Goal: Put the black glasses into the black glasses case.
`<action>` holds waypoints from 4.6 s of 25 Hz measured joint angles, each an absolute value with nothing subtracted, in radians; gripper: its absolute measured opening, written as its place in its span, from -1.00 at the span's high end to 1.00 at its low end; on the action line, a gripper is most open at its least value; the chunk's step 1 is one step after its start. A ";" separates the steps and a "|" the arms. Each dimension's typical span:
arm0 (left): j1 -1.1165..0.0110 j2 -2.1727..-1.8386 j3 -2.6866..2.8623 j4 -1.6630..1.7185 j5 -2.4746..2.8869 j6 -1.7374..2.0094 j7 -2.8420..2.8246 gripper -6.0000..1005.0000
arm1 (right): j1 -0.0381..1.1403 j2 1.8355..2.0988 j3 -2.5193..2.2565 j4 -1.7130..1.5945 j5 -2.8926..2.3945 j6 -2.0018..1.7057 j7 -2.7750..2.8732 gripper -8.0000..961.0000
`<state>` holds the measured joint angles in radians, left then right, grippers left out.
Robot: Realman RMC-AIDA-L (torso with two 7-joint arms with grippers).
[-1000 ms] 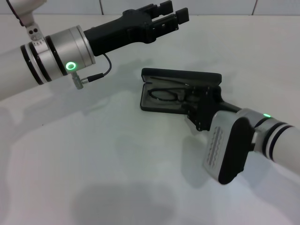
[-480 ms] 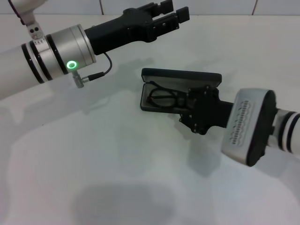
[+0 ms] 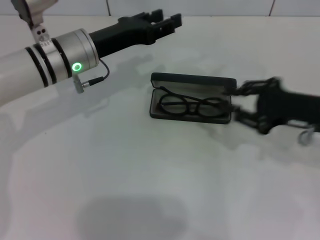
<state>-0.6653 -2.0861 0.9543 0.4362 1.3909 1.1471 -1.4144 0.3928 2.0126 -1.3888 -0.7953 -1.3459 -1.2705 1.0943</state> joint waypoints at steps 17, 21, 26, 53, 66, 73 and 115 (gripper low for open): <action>-0.757 -2.089 1.065 0.436 1.660 0.978 -1.559 -0.28 | 0.381 2.013 -0.859 -0.541 -1.345 -1.488 1.097 -0.17; -0.762 -2.093 1.097 0.436 1.657 0.972 -1.561 -0.28 | 0.383 2.013 -0.866 -0.536 -1.346 -1.489 1.099 -0.33; -0.766 -2.099 1.099 0.427 1.637 0.966 -1.561 -0.28 | 0.382 2.014 -0.869 -0.534 -1.352 -1.498 1.100 -0.54; -0.735 -2.098 1.203 0.401 1.608 0.928 -1.545 -0.28 | 0.400 2.014 -0.888 -0.532 -1.356 -1.490 1.096 -0.65; -0.720 -2.098 1.239 0.398 1.613 0.921 -1.548 -0.28 | 0.425 2.014 -0.904 -0.531 -1.367 -1.445 1.092 -0.65; -0.700 -2.100 1.242 0.408 1.533 0.934 -1.498 -0.28 | 0.426 2.014 -0.905 -0.531 -1.367 -1.445 1.090 -0.65; -0.409 -2.020 1.232 0.496 1.402 1.761 -0.896 -0.30 | 0.524 2.025 -1.047 -0.349 -1.450 -1.674 0.657 -0.65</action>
<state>-0.4095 -2.0197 1.2319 0.4957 1.4024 1.7608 -0.8956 0.5239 2.0252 -1.0468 -0.3490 -1.4504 -1.6739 0.6568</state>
